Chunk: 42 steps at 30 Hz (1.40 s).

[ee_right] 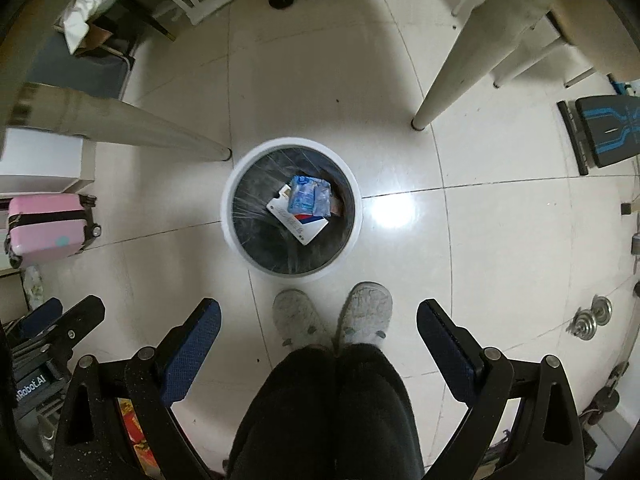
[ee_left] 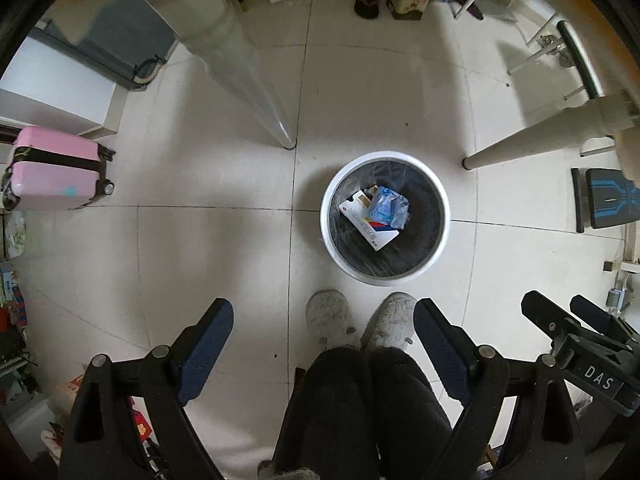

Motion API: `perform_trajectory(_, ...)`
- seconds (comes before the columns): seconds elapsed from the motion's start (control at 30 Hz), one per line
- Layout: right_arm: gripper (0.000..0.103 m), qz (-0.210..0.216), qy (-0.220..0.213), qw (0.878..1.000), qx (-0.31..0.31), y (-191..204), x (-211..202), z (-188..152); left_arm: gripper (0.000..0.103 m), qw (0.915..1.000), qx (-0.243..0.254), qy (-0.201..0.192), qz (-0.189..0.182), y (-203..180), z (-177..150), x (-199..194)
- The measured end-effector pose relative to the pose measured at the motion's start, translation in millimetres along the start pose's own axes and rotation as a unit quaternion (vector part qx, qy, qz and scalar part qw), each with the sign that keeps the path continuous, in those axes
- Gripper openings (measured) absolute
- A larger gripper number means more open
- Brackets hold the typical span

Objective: Collect trash
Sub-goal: 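Raise both tools back toward the table, then grasp the silver blister pack with the left tool while the right tool grasps the white box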

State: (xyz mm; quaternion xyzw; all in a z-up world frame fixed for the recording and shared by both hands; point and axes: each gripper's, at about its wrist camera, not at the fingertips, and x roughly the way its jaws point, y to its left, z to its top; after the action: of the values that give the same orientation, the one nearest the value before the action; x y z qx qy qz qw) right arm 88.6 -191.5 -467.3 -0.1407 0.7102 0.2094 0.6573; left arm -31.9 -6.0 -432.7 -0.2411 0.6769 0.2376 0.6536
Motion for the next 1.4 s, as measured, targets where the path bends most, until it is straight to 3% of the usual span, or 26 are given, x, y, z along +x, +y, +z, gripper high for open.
perform_trajectory(0.43,0.099,0.018,-0.034,0.999,-0.015,29,-166,-37,0.092,0.9987,0.009,-0.051,-0.007,12,-25,-135)
perform_trajectory(0.7,0.099,0.058,-0.077,0.995,-0.012,41,-251,-19,0.092,0.9947,-0.01,-0.102,-0.008,18,1,-202)
perform_trajectory(0.83,0.099,0.081,-0.104,0.991,0.009,32,-294,28,0.092,0.9908,-0.029,-0.132,0.007,13,44,-223)
perform_trajectory(0.93,0.099,0.083,-0.12,0.989,0.025,18,-316,77,0.103,0.9886,-0.043,-0.144,0.007,3,86,-234)
perform_trajectory(1.1,0.1,0.06,-0.126,0.99,0.034,-18,-333,192,0.103,0.9868,-0.067,-0.147,0.017,-23,171,-239)
perform_trajectory(1.2,0.099,0.024,-0.123,0.992,0.019,-37,-336,282,0.103,0.9888,-0.069,-0.129,0.026,-45,233,-229)
perform_trajectory(1.4,0.099,-0.021,-0.099,0.995,-0.01,-55,-326,421,0.103,0.9933,-0.041,-0.095,0.053,-84,356,-198)
